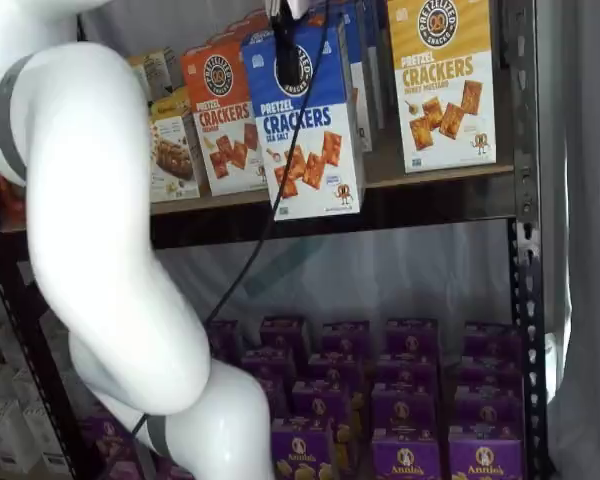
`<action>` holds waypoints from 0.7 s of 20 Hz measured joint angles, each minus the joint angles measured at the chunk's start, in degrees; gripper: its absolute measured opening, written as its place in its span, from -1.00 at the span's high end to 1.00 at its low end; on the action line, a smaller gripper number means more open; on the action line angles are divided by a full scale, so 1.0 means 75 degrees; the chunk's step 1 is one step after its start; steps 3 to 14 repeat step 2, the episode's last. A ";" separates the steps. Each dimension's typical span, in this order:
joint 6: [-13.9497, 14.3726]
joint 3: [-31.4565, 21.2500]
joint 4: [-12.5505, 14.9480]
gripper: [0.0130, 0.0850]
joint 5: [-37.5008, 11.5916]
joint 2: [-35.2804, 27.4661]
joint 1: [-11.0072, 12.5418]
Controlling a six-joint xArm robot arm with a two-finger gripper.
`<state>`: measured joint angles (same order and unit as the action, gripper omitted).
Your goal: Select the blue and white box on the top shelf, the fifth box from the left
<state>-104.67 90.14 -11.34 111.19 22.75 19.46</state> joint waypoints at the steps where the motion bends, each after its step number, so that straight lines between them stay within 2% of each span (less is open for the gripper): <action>1: -0.0048 -0.0068 -0.0006 -0.22 0.0027 0.0067 0.0051; 14: -0.0094 -0.0140 -0.0019 -0.22 0.0043 0.0133 0.0105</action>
